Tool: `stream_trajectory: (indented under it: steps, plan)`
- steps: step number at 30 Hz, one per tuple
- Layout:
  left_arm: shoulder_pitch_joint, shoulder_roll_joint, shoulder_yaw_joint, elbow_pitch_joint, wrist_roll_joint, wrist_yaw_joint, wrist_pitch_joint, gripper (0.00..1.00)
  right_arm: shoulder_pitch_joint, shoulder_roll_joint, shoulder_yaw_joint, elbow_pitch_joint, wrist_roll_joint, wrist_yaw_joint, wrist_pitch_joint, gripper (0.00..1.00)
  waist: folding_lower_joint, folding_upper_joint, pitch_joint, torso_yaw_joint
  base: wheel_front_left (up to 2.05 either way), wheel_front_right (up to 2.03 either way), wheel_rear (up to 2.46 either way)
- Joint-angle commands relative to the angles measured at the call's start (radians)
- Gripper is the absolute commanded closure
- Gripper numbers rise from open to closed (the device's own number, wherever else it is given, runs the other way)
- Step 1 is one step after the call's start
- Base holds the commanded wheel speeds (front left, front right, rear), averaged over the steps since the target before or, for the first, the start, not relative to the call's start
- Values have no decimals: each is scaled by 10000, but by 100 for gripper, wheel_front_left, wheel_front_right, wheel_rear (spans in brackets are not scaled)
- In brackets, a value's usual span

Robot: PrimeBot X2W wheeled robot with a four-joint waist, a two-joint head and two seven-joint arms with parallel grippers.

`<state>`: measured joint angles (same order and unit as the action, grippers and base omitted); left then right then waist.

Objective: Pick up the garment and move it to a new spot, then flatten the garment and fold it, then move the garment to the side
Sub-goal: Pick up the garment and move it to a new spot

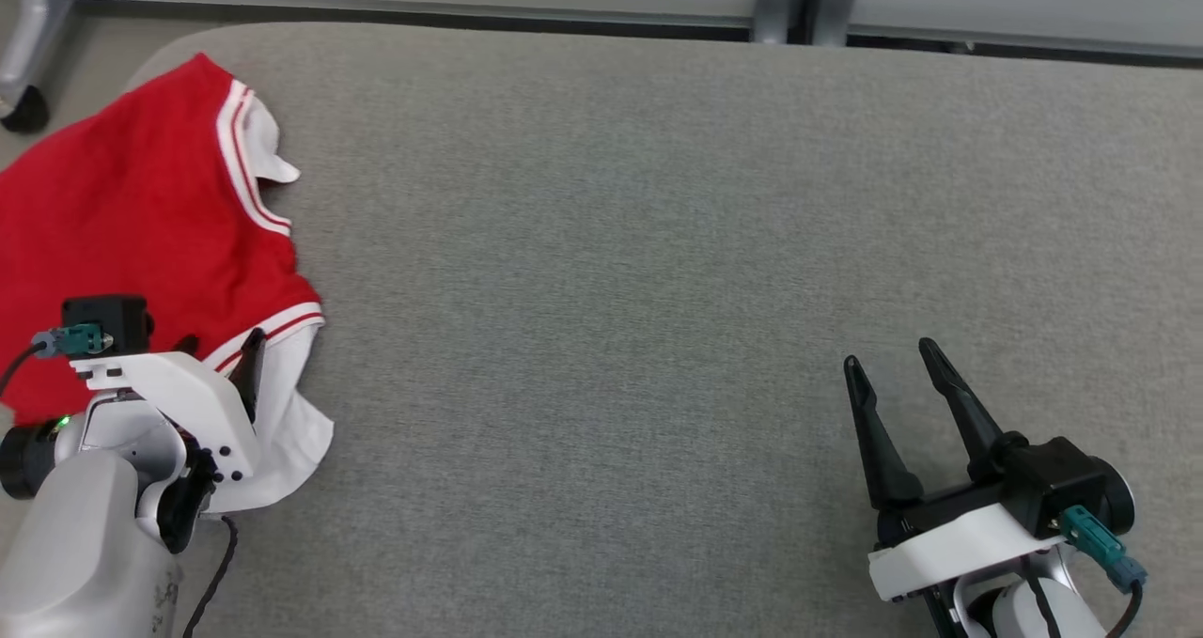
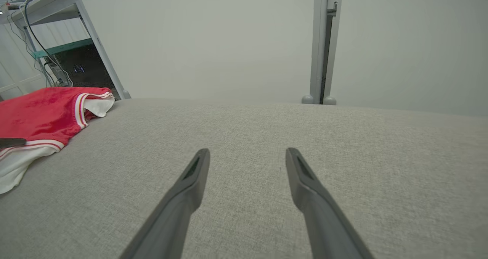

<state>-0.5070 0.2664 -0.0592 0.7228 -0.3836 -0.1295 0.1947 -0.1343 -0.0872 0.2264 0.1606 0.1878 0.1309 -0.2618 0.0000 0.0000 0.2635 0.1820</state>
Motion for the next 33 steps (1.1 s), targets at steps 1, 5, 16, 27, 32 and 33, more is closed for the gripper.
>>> stream_trajectory:
  steps: [1,5,16,27,32,33]
  plan:
    - [-169,75,-61,159,-196,-11,101,0,-110,10,-52,-7,65,-3,-49,0,0,0,492,-556,0,0,0]
    - [-338,335,-85,901,-360,35,441,50,-219,94,-97,36,121,-3,-49,0,0,0,552,-815,0,0,0]
    - [23,530,-540,751,-503,0,239,100,222,240,-390,196,188,-3,-49,0,0,0,-289,-675,0,0,0]
    - [1098,861,-1072,-4086,-770,91,526,100,1148,335,-549,325,358,-3,-49,0,0,0,-1909,-222,0,0,0]
    - [1605,795,-1139,-7076,-1025,390,1343,100,1266,333,-397,289,557,-3,-48,0,0,0,-2278,-697,0,0,0]
    - [1669,727,-1172,-7587,-1126,421,1483,100,1285,334,-414,274,596,-3,-48,0,0,0,-2313,-823,0,0,0]
